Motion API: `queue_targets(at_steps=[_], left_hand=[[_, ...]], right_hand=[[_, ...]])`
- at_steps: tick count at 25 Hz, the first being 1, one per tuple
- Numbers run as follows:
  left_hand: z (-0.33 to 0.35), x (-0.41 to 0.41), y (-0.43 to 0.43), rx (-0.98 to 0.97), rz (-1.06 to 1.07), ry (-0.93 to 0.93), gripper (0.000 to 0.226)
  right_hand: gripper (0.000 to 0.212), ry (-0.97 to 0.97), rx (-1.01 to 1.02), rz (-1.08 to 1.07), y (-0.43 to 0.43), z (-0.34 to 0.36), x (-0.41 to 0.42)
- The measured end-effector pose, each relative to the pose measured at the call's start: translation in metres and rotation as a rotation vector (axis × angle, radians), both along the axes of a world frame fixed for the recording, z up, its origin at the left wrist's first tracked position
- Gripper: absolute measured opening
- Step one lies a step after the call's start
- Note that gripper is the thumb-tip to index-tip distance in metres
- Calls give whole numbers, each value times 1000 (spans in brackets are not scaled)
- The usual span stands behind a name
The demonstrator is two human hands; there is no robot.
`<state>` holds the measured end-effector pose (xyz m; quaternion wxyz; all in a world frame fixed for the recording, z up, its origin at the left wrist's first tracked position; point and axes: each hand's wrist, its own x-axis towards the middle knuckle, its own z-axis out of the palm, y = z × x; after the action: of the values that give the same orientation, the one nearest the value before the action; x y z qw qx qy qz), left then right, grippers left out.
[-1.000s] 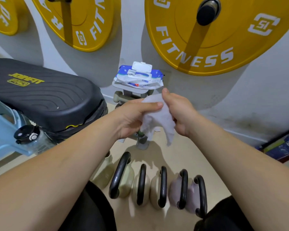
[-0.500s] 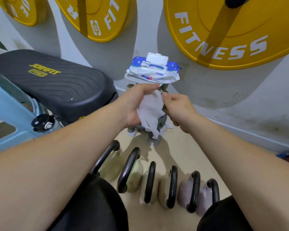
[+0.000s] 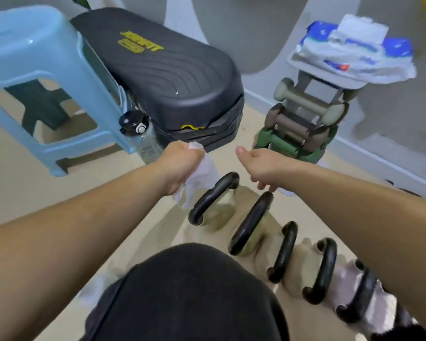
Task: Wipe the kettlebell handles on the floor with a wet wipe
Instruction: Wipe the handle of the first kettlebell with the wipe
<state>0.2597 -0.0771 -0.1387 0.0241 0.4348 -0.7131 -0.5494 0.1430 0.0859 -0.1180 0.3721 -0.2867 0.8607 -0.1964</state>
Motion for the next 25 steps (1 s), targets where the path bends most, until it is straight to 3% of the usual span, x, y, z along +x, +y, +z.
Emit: queue_targets(at_steps=[3, 5, 8, 12, 14, 16, 19, 21, 25], left_hand=[[-33, -1, -14, -248, -64, 17, 33], [-42, -5, -17, -396, -121, 7, 28], [-72, -7, -11, -672, -361, 3, 45], [-115, 19, 26, -378, -556, 80, 48], [-122, 38, 38, -449, -660, 61, 51], [-122, 49, 38, -432, -610, 91, 53], [-120, 46, 35, -393, -338, 210, 43], [-124, 25, 36, -472, -293, 118, 29], [-138, -10, 37, -673, -563, -200, 29]], right_hand=[[50, 97, 38, 43, -18, -36, -13], [44, 81, -8, 14, -28, -64, -15], [38, 51, -43, 40, -38, -102, -16], [30, 20, -47, 65, -40, -117, -31], [31, -21, -48, 69, -39, -117, -36], [38, -40, -27, 82, -35, -120, -39], [46, -57, -47, 74, -32, -126, -37], [46, -80, -86, 30, -31, -130, -33], [44, -45, -121, 25, -30, -137, -33]])
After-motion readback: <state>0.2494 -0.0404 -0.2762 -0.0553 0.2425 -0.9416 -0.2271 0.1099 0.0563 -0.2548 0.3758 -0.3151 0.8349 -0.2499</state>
